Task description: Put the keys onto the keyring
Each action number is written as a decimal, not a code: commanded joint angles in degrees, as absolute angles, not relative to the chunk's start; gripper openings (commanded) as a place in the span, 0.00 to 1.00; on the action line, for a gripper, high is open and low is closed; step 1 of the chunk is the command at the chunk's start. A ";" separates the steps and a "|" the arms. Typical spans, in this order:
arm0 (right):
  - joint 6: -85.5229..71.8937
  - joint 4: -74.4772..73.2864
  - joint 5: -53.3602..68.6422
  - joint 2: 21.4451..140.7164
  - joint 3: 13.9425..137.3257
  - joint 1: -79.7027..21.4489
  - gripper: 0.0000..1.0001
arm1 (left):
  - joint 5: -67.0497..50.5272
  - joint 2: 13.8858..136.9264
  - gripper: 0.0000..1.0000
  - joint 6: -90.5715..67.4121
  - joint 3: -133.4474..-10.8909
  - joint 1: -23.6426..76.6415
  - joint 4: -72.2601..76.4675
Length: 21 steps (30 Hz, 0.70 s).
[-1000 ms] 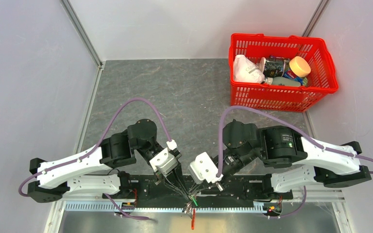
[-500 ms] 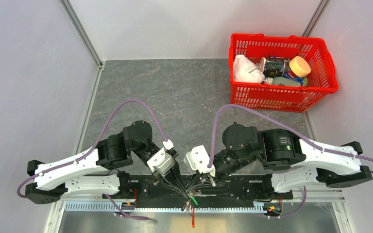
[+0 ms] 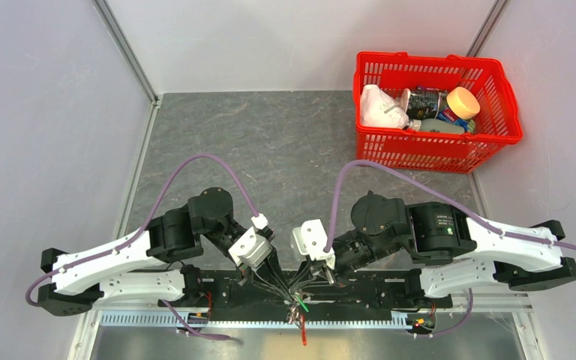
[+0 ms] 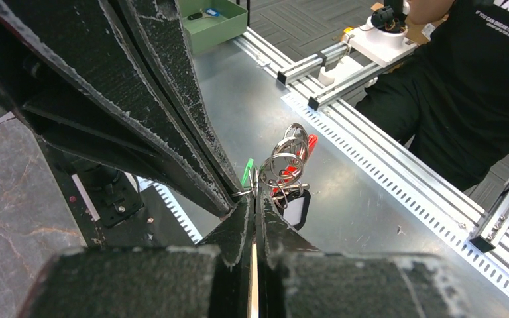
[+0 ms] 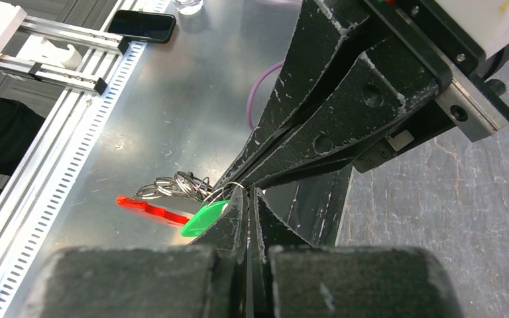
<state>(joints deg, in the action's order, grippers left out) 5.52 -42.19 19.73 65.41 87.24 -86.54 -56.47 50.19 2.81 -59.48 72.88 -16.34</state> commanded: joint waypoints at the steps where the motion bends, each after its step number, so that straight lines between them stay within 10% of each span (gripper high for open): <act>1: 5.85 -32.92 12.04 65.81 85.92 -86.13 0.00 | -51.86 50.01 0.05 2.32 -59.35 73.20 -12.65; 21: 4.92 -29.91 11.22 60.34 81.62 -86.13 0.00 | -45.09 47.64 0.22 1.03 -59.13 73.21 -12.22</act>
<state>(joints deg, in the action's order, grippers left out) 4.97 -37.39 14.24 61.10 82.21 -86.50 -48.62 47.59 2.70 -58.63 72.88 -17.19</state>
